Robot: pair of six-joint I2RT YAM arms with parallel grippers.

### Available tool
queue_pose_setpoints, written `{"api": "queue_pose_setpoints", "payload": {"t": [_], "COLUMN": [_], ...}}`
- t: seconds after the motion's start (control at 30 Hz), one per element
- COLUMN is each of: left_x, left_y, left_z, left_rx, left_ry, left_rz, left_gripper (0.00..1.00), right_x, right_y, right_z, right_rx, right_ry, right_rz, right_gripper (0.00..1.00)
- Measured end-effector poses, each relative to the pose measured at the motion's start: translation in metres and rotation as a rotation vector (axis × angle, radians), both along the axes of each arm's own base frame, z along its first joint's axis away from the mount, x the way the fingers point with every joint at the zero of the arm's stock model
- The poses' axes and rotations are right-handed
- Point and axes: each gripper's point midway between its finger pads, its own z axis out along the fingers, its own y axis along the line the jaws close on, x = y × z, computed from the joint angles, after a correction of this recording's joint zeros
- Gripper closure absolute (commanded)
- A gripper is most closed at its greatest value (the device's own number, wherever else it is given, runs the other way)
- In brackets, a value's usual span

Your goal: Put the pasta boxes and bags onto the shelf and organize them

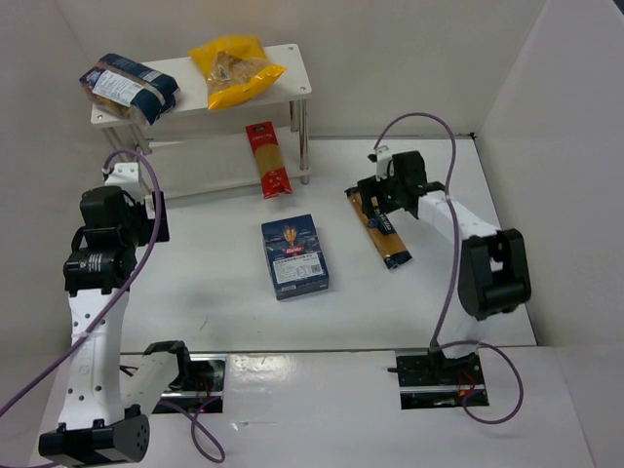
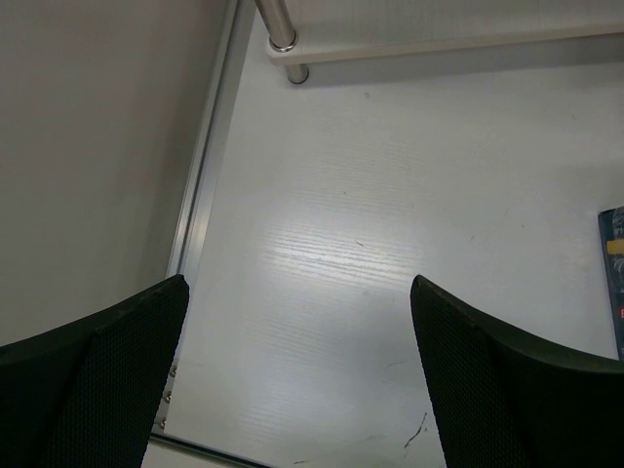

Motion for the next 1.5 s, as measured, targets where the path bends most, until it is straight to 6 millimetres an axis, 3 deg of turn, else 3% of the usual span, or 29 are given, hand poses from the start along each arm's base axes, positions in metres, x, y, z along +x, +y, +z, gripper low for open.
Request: {"api": "queue_pose_setpoints", "payload": {"t": [0.1,0.2,0.57,0.77,1.13,1.5], "left_x": [-0.003,-0.006,-0.011,-0.014,-0.015,-0.015], "left_y": [0.001,0.002,0.000,0.002,0.003,0.005], "left_z": [0.003,0.007,0.010,0.008,0.005,0.000], "left_rx": [-0.002,-0.003,-0.008,-0.006,-0.001,0.002], "left_ry": [-0.012,-0.030,-0.053,-0.052,-0.046,-0.033], "left_rz": [0.005,0.009,-0.001,0.007,0.017,0.026], "left_gripper": [0.00,0.00,0.00,0.00,0.00,0.00], "right_x": [-0.034,-0.056,-0.090,-0.103,-0.108,-0.087], "right_y": [-0.015,-0.026,-0.032,-0.037,-0.047,-0.044], "right_z": [0.005,-0.003,-0.029,-0.056,-0.089,-0.089], "right_rx": [-0.045,-0.094,-0.235,-0.283,-0.351,-0.356], "right_ry": [-0.029,-0.010,0.115,0.211,0.299,0.290], "right_rz": [0.006,0.013,0.072,0.091,0.082,0.068], "right_gripper": [0.12,0.12,0.12,0.12,0.12,0.12]}}
